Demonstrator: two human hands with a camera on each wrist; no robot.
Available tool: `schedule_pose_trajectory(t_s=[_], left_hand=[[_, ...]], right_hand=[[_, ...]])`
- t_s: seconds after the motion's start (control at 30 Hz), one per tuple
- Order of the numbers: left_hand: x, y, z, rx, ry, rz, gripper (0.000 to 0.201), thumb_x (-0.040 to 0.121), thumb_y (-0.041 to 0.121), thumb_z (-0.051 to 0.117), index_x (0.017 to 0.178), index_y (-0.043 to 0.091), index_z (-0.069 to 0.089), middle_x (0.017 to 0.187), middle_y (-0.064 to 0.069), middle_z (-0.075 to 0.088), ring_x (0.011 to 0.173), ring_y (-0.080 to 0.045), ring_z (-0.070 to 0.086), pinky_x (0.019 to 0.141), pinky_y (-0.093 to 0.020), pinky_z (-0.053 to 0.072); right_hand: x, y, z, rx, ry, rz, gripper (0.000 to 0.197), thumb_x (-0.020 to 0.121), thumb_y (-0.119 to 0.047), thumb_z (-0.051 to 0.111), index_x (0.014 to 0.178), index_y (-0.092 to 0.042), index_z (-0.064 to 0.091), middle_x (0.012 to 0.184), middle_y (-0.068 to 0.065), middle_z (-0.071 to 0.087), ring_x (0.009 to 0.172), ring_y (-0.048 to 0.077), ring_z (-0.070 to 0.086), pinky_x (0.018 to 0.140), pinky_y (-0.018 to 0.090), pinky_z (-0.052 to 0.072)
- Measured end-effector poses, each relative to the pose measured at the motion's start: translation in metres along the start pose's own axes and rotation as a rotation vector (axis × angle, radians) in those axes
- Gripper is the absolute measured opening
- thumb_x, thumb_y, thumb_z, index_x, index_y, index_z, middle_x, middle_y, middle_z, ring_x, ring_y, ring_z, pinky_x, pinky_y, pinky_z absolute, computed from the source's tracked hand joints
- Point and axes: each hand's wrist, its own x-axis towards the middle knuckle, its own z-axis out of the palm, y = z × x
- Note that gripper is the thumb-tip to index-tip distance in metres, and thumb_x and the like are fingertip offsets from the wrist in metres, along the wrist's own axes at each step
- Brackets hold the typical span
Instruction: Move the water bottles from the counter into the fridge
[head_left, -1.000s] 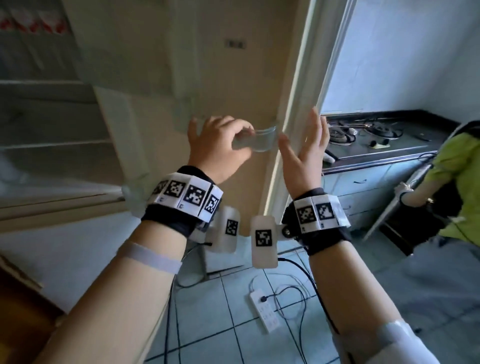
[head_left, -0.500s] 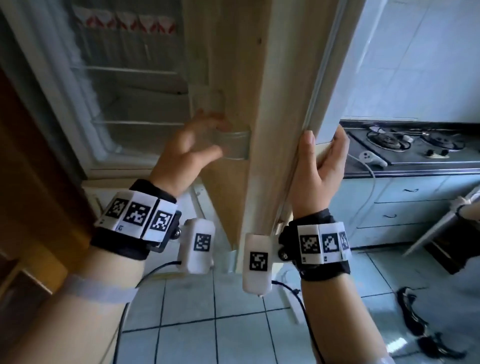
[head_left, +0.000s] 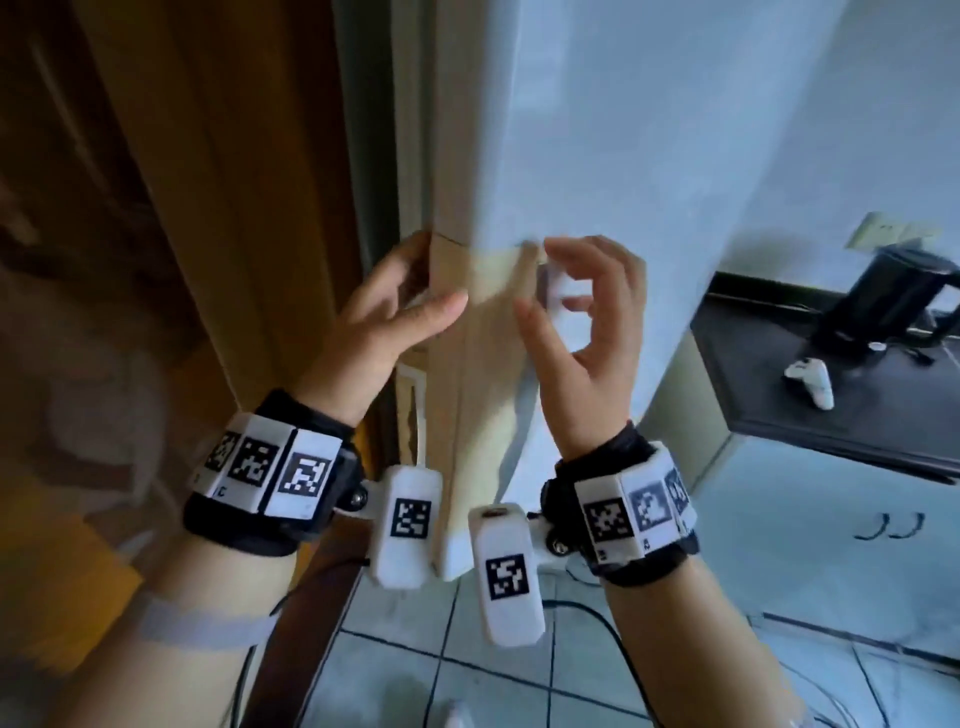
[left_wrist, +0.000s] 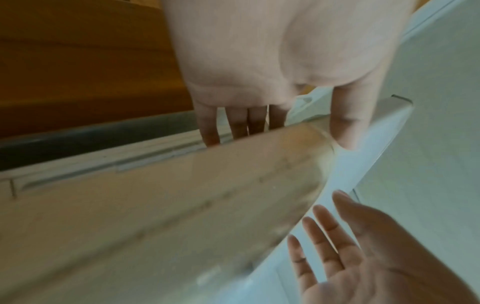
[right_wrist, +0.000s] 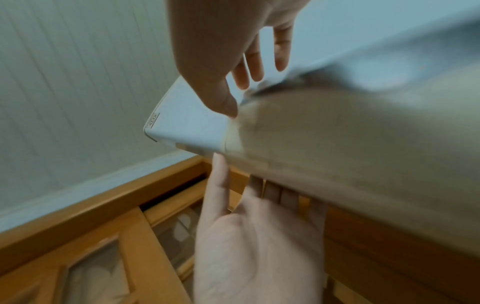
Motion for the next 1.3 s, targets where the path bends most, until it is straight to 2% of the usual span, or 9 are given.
schedule_pose_trajectory(t_s=[0.07, 0.2, 0.3, 0.4, 0.53, 0.73, 1.03, 1.2, 1.3], left_hand=[[0.026, -0.016, -0.022, 0.005, 0.125, -0.003, 0.081, 0.064, 0.040, 0.074, 0.136, 0.020, 0.042, 0.129, 0.001, 0.061, 0.120, -0.011, 0.056, 0.099, -0.030, 0.044], [0.092, -0.045, -0.059, -0.063, 0.403, -0.012, 0.062, 0.073, 0.008, 0.066, 0.131, 0.014, 0.044, 0.103, 0.012, 0.062, 0.083, 0.012, 0.064, 0.071, -0.008, 0.047], [0.142, -0.067, -0.085, 0.025, 0.439, -0.072, 0.076, 0.067, 0.019, 0.075, 0.135, 0.020, 0.043, 0.116, 0.005, 0.066, 0.099, 0.000, 0.064, 0.080, -0.015, 0.048], [0.195, -0.090, -0.101, 0.116, 0.482, -0.124, 0.080, 0.069, 0.020, 0.076, 0.138, 0.024, 0.036, 0.123, 0.004, 0.061, 0.107, -0.004, 0.061, 0.092, -0.020, 0.048], [0.257, -0.114, -0.115, 0.248, 0.465, -0.176, 0.098, 0.064, 0.030, 0.074, 0.144, 0.022, 0.018, 0.144, -0.006, 0.035, 0.132, -0.021, 0.040, 0.114, -0.041, 0.030], [0.320, -0.132, -0.128, 0.388, 0.470, -0.294, 0.091, 0.078, 0.020, 0.070, 0.147, 0.014, 0.012, 0.152, -0.014, 0.014, 0.140, -0.025, 0.024, 0.105, -0.023, 0.022], [0.340, -0.134, -0.130, 0.449, 0.405, -0.304, 0.091, 0.078, 0.023, 0.070, 0.147, 0.009, 0.013, 0.151, -0.015, 0.020, 0.136, -0.031, 0.033, 0.110, -0.034, 0.027], [0.340, -0.132, -0.129, 0.480, 0.378, -0.339, 0.094, 0.079, 0.027, 0.068, 0.147, 0.008, 0.006, 0.154, -0.015, 0.012, 0.140, -0.032, 0.025, 0.112, -0.038, 0.026], [0.338, -0.128, -0.126, 0.516, 0.390, -0.326, 0.092, 0.080, 0.027, 0.067, 0.147, 0.007, 0.007, 0.155, -0.015, 0.011, 0.140, -0.032, 0.025, 0.110, -0.037, 0.027]], right_hand=[[0.026, 0.035, 0.029, -0.033, -0.004, -0.056, 0.036, 0.075, -0.014, 0.065, 0.110, -0.010, 0.059, 0.123, -0.001, 0.046, 0.120, 0.019, 0.045, 0.098, 0.039, 0.044], [0.086, 0.102, 0.078, -0.224, 0.014, -0.130, 0.054, 0.074, -0.027, 0.065, 0.125, -0.011, 0.053, 0.147, 0.022, 0.032, 0.139, 0.030, 0.029, 0.114, 0.045, 0.024], [0.120, 0.133, 0.109, -0.337, 0.029, 0.072, 0.071, 0.072, -0.040, 0.070, 0.136, -0.031, 0.040, 0.158, 0.012, 0.013, 0.146, 0.025, 0.005, 0.116, 0.049, 0.001], [0.142, 0.163, 0.135, -0.415, 0.041, 0.097, 0.077, 0.072, -0.045, 0.069, 0.139, -0.037, 0.032, 0.160, 0.009, 0.008, 0.146, 0.022, 0.001, 0.114, 0.046, -0.003], [0.161, 0.201, 0.153, -0.638, 0.021, 0.057, 0.075, 0.075, -0.039, 0.065, 0.140, -0.044, 0.026, 0.159, 0.005, 0.012, 0.145, 0.019, 0.006, 0.113, 0.037, -0.002], [0.181, 0.239, 0.156, -0.930, -0.068, -0.046, 0.090, 0.068, -0.023, 0.075, 0.141, -0.040, 0.025, 0.158, 0.005, 0.019, 0.144, 0.022, 0.015, 0.111, 0.036, 0.003], [0.189, 0.254, 0.161, -1.043, -0.054, -0.062, 0.096, 0.066, -0.021, 0.078, 0.142, -0.040, 0.023, 0.158, 0.004, 0.020, 0.144, 0.025, 0.017, 0.111, 0.039, 0.005], [0.196, 0.228, 0.151, -0.909, -0.161, 0.017, 0.070, 0.071, -0.023, 0.073, 0.134, -0.032, 0.044, 0.156, 0.007, 0.026, 0.141, 0.033, 0.024, 0.107, 0.050, 0.026], [0.217, 0.189, 0.131, -0.366, -0.104, 0.027, 0.040, 0.073, -0.021, 0.069, 0.113, -0.018, 0.062, 0.122, 0.010, 0.060, 0.104, 0.023, 0.058, 0.087, 0.041, 0.049]])
